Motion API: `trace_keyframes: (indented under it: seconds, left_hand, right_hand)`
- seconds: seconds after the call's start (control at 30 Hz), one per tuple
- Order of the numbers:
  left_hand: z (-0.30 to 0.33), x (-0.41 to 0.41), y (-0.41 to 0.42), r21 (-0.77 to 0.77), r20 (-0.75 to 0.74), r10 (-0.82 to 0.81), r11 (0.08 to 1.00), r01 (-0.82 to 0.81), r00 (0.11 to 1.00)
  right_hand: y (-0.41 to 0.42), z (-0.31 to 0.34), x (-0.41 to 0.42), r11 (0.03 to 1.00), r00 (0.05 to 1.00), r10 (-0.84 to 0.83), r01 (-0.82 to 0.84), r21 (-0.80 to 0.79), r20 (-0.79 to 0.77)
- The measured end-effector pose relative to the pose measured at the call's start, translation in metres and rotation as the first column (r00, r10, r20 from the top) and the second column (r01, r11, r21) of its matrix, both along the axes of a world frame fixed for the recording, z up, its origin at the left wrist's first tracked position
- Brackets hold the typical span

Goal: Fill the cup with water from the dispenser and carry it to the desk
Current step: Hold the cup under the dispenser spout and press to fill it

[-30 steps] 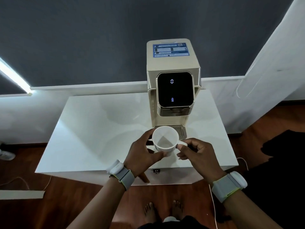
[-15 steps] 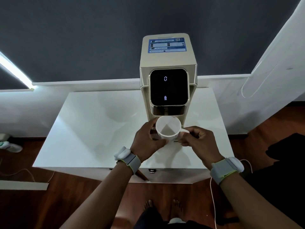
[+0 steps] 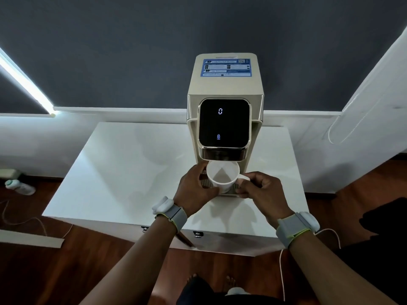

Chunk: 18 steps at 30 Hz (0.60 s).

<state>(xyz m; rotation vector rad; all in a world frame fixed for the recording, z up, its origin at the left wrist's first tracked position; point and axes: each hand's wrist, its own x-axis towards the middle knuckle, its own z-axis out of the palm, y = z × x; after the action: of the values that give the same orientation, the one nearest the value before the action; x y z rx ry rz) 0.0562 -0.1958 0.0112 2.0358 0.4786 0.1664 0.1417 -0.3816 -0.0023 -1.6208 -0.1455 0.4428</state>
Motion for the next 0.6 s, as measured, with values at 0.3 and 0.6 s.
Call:
trace_keyframes:
  seconds: [0.3,0.6]
  left_hand:
    - [0.004,-0.005,-0.010,0.022,0.012,0.028,0.999,-0.029,1.000]
    - [0.011,-0.017,-0.005,0.045,0.169,0.172,0.982,-0.182,0.971]
  right_hand:
    - [-0.001,-0.005,0.003,0.999,0.998,0.030,-0.028,-0.037,0.060]
    - [-0.003,-0.004,0.002,0.998,0.995,0.050,-0.046,-0.051,0.085]
